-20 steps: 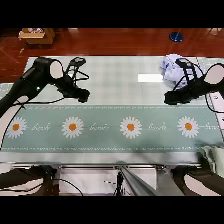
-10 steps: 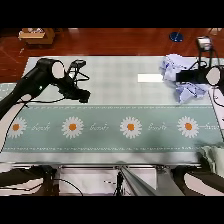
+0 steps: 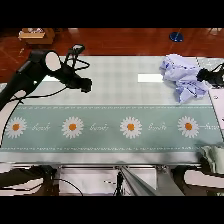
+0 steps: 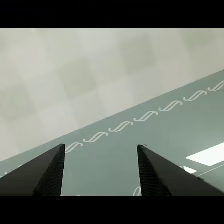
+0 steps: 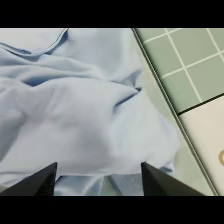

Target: Fold the shirts.

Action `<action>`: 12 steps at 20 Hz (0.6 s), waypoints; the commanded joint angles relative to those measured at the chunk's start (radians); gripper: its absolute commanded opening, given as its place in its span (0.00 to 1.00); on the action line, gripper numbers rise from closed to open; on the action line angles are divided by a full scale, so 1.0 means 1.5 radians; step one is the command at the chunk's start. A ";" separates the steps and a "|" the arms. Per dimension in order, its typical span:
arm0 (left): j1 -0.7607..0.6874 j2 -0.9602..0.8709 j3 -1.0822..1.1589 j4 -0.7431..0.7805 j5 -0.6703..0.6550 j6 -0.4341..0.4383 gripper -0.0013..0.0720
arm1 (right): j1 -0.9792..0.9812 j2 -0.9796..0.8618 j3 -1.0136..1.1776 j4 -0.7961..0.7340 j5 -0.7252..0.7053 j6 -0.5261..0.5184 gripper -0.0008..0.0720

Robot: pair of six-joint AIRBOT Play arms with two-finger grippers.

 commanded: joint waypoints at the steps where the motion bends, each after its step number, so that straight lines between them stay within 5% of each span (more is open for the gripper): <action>1: 0.000 0.001 0.011 -0.026 0.007 0.002 0.76 | -0.017 -0.048 0.023 0.027 -0.038 -0.004 0.82; 7: 0.000 0.003 0.011 -0.050 0.008 0.002 0.76 | -0.016 -0.140 0.039 0.028 -0.090 0.000 0.80; 9: 0.000 0.005 0.011 -0.050 0.018 0.003 0.76 | -0.016 -0.165 0.039 0.084 -0.087 -0.001 0.55; 11: 0.001 0.009 0.013 -0.049 0.041 0.004 0.76 | -0.016 -0.174 0.039 0.155 -0.085 -0.005 0.14; 12: 0.002 0.010 0.021 -0.050 0.041 0.004 0.76 | -0.016 -0.168 0.042 0.192 -0.081 -0.016 0.04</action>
